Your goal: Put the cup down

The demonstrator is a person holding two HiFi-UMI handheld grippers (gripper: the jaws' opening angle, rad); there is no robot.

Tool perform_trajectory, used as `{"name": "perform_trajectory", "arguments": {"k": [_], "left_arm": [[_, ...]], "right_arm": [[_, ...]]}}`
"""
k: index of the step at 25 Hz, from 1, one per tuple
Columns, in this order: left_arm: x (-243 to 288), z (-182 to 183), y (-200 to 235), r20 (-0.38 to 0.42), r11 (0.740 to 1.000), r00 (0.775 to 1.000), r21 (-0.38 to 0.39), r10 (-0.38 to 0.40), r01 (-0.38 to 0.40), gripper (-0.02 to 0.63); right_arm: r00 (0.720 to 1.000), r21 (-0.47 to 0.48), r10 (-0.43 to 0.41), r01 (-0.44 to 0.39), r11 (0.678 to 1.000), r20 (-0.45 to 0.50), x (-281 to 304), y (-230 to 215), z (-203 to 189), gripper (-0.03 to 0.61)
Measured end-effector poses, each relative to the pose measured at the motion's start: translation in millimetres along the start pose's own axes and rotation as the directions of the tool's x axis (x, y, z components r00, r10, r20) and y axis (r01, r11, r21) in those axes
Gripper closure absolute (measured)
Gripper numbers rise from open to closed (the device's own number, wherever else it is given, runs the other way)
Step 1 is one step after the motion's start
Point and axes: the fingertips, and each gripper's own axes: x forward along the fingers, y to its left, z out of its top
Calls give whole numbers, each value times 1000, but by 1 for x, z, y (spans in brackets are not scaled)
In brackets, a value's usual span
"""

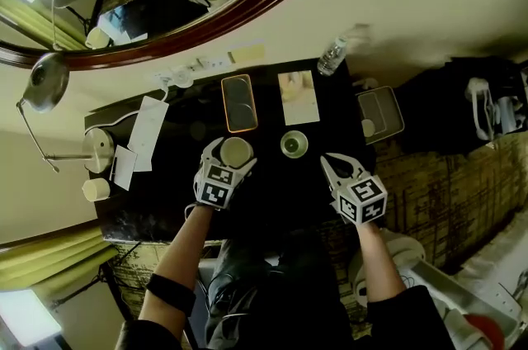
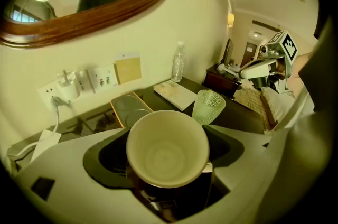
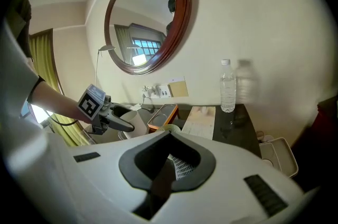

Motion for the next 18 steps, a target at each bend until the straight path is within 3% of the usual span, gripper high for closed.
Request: {"name": "perform_trajectory", "arguments": {"k": [8, 18], "left_arm": [[9, -32, -6, -25, 1000, 1000, -22, 13, -13, 196], [17, -41, -9, 15, 1000, 1000, -3, 17, -17, 195]], "right_arm": [[1000, 4, -1, 1, 1000, -22, -1, 2, -12, 577], [1000, 2, -15, 15, 1000, -24, -4, -4, -15, 577]]}}
